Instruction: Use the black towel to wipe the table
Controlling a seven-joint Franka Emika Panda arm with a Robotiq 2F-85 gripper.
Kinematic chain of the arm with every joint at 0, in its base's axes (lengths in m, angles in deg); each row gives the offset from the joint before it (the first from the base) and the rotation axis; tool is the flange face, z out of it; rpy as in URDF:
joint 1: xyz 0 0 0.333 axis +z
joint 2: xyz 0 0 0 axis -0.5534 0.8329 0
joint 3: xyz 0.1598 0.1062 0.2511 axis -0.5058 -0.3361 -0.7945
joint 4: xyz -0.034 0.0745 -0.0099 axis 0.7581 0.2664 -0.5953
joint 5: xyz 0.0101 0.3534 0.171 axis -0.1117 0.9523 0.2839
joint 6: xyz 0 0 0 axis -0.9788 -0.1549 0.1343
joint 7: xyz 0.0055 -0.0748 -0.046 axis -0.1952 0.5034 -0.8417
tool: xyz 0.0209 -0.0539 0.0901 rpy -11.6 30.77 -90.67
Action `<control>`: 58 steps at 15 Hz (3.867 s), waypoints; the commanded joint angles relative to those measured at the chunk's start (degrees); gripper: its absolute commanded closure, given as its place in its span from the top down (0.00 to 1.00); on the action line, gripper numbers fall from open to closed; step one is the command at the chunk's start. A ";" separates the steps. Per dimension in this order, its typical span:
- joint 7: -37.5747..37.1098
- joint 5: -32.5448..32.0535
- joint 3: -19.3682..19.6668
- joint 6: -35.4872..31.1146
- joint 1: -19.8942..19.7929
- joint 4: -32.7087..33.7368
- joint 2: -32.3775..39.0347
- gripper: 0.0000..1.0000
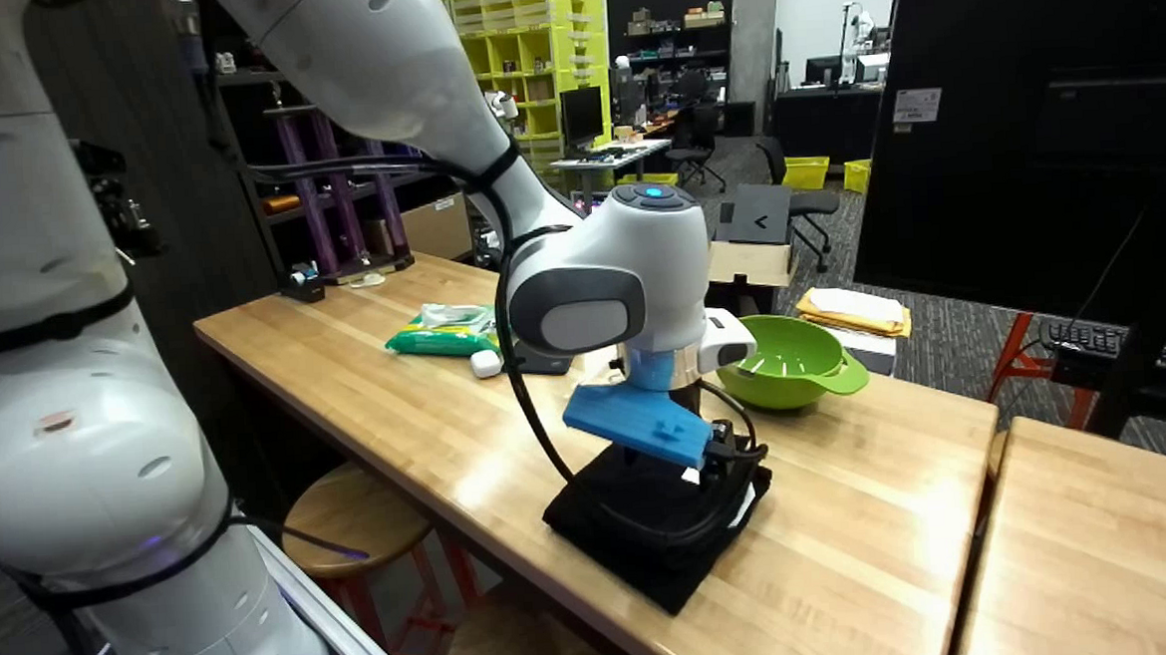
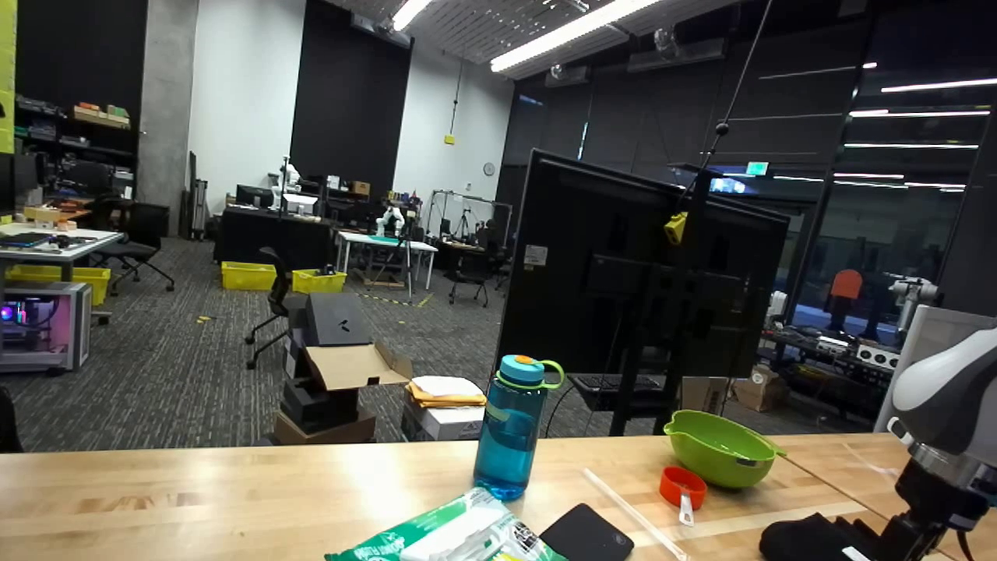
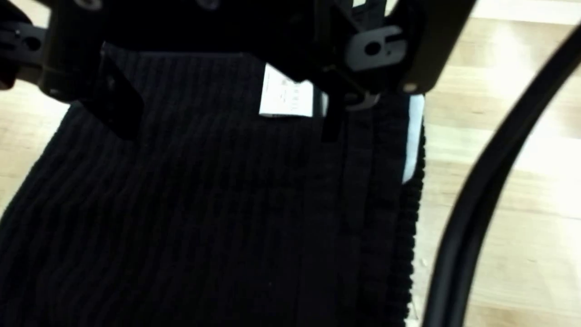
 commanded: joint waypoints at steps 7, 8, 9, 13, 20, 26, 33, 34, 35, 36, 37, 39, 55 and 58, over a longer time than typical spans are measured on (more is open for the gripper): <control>5.44 5.28 -1.96 -0.13 -0.19 4.10 7.27 0.64; 5.17 5.19 -2.16 0.04 -0.08 4.51 7.57 0.57; 4.73 5.05 -2.32 0.23 0.12 4.77 7.58 0.51; 4.83 5.14 -3.42 -0.03 0.42 4.51 7.31 0.22; 5.05 6.62 -8.43 0.93 1.42 4.55 8.40 0.02; 7.33 11.26 -14.28 0.35 1.98 3.08 8.88 0.03; 9.94 15.69 -18.47 1.76 2.49 3.39 9.17 0.03; 9.54 15.34 -18.68 1.49 2.44 3.40 9.28 0.03; 9.13 14.81 -18.65 1.30 2.20 3.27 9.16 0.03; 8.67 14.34 -18.41 1.31 1.94 2.96 8.77 0.03; 8.52 14.14 -17.87 1.27 1.43 2.73 8.41 0.03; 8.20 13.87 -16.88 0.43 0.54 0.95 7.32 0.03; 6.77 12.23 -18.81 3.04 2.29 0.86 5.27 0.03; 3.65 12.97 -21.06 7.36 2.73 2.56 5.63 0.03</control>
